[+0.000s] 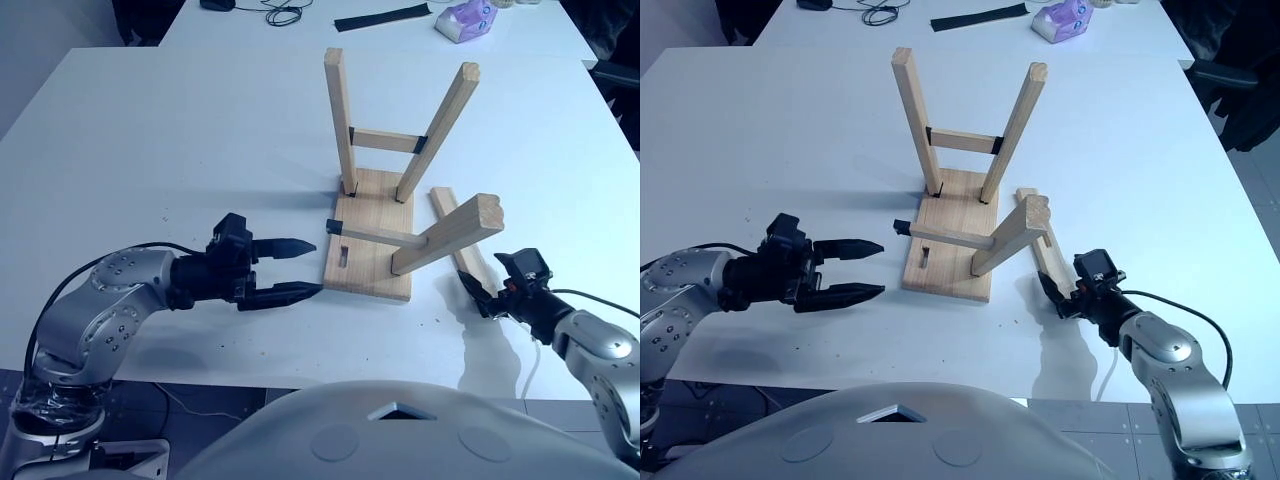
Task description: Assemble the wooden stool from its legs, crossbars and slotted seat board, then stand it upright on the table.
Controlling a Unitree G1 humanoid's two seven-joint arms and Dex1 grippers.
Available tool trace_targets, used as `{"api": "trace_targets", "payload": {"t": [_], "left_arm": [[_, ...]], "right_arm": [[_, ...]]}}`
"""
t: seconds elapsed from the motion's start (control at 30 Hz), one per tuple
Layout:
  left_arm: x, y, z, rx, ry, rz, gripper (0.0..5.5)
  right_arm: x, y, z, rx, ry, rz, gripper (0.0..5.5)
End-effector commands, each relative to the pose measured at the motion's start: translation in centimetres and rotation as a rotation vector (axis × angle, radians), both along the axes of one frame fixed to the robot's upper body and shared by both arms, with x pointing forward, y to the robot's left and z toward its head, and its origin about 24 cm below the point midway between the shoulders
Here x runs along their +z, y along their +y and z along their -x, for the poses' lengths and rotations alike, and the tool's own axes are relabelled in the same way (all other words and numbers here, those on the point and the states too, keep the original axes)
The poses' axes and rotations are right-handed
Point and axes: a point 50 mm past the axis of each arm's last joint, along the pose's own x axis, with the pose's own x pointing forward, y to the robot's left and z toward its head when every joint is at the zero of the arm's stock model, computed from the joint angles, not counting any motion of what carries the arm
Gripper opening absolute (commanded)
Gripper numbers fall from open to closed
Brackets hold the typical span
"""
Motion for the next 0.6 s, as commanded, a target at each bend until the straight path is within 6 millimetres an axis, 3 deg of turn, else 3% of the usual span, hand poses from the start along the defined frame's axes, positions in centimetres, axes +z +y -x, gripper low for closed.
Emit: {"api": "trace_targets", "payload": {"t": [0.03, 0.13, 0.33, 0.6], "left_arm": [[0.2, 0.0, 0.1, 0.006, 0.0, 0.003, 3.39], [0.5, 0.3, 0.0, 0.014, -0.007, -0.001, 3.39], [1.4, 1.3, -0.5, 0.049, -0.04, -0.004, 3.39], [2.4, 1.8, -1.6, 0.087, -0.083, -0.002, 3.39]], "right_arm": [[-1.3, -0.3, 0.8, -0.018, 0.044, 0.025, 4.0], [-2.0, -0.5, 1.5, -0.018, 0.078, 0.045, 4.0], [-2.1, -0.7, 1.8, 0.009, 0.083, 0.049, 3.09], [-1.9, -0.6, 0.5, -0.01, 0.04, 0.029, 2.07]]}}
